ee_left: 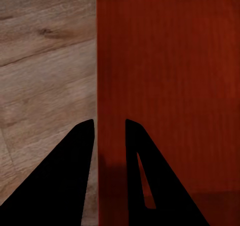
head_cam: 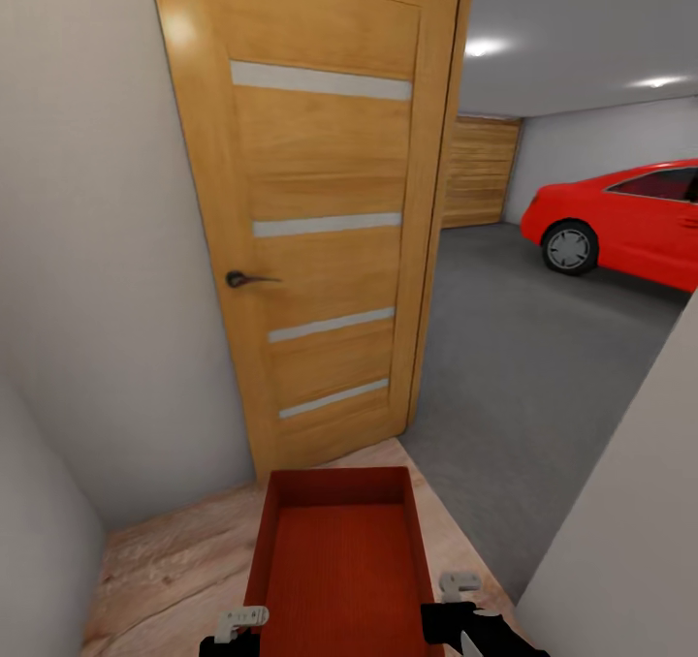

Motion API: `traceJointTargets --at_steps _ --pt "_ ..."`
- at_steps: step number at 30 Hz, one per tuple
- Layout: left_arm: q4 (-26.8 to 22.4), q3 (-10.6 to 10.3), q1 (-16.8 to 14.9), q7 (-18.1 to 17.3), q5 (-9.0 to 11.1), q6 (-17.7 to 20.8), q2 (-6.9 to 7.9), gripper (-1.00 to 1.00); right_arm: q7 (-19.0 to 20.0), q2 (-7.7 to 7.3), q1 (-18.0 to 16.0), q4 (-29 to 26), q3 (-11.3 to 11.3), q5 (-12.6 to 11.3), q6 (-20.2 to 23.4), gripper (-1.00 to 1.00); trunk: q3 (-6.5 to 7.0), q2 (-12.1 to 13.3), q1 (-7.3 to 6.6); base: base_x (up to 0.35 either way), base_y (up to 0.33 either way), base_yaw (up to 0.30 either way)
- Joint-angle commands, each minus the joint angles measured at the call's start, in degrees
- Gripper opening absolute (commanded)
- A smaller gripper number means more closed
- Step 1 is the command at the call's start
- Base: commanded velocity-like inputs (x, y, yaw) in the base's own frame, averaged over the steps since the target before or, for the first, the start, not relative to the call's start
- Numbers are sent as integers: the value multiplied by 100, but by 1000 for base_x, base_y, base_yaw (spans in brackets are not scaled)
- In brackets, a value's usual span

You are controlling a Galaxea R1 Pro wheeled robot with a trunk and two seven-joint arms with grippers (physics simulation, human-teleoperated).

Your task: Move the two storage containers from the living room to the garage. In the garage, place one container on the floor and stack the other container on top of it (either order is fine).

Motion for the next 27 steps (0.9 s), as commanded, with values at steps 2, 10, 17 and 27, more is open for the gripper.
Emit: traceJointTargets --at_steps 2,10,17,27 --pt "-10 -36 -5 16 54 -180 92 -100 -2 -6 -1 14 87 -15 36 -100 -6 -3 3 274 191 -244" --pt "-10 -36 -5 16 54 -208 92 -100 -2 -6 -1 15 88 -15 36 -100 -6 -3 3 149 76 -267" --pt "-10 -36 -5 16 54 -283 92 -100 -2 -6 -1 12 87 -15 36 -100 -6 -3 3 37 10 -94" --pt "-10 -36 -5 16 54 -294 92 -100 -2 -6 -1 11 87 -15 37 -100 -6 -3 3 157 118 -203"
